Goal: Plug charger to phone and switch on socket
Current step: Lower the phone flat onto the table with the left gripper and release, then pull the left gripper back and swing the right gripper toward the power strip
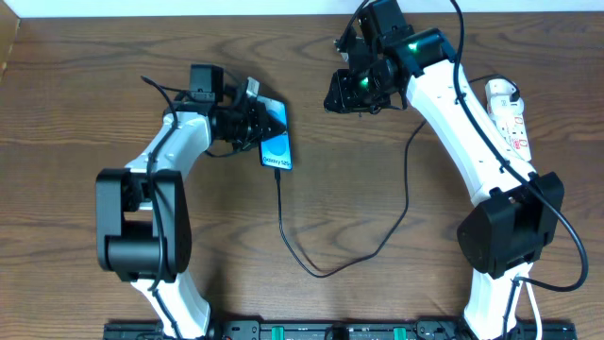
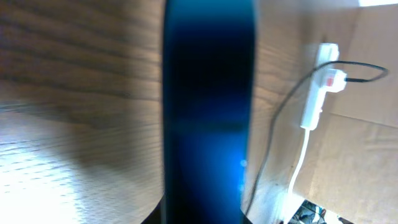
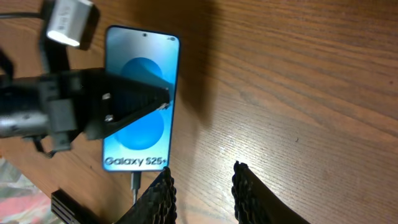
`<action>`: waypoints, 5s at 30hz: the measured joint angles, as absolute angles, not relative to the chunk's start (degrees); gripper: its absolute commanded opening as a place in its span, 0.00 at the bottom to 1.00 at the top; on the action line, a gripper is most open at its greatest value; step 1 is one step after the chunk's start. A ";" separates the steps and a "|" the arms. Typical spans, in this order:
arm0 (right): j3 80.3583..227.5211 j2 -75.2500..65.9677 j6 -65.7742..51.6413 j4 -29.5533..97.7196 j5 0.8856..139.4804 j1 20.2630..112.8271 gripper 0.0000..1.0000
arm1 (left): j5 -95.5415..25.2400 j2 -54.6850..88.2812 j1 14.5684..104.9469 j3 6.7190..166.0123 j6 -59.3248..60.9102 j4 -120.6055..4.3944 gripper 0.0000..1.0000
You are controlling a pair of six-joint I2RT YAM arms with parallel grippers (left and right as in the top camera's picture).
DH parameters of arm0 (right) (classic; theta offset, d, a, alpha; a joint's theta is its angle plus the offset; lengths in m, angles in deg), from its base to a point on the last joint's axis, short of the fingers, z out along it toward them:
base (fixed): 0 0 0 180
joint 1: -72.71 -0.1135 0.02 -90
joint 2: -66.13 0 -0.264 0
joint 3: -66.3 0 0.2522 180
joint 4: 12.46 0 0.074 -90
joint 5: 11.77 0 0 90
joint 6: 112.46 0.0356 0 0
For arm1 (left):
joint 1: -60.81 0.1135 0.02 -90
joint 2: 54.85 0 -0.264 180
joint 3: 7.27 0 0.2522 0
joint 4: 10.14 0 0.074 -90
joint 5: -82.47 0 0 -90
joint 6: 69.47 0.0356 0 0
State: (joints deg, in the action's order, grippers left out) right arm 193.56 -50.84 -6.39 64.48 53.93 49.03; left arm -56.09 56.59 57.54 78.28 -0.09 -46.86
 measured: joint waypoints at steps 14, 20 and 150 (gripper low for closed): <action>193.56 -50.84 -6.61 64.76 55.13 49.03 0.30 | -53.29 61.86 57.54 78.28 0.06 -48.72 0.07; 193.56 -50.84 -6.61 64.93 55.18 49.03 0.30 | -49.60 61.83 57.54 78.30 0.10 -50.99 0.07; 193.56 -45.68 -12.47 68.98 57.23 58.32 0.27 | -25.23 23.39 61.56 79.94 1.18 -59.71 0.64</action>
State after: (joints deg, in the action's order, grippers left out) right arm 193.56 -45.68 -12.47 68.98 57.23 58.32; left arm -25.23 23.39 61.56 79.94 1.18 -59.71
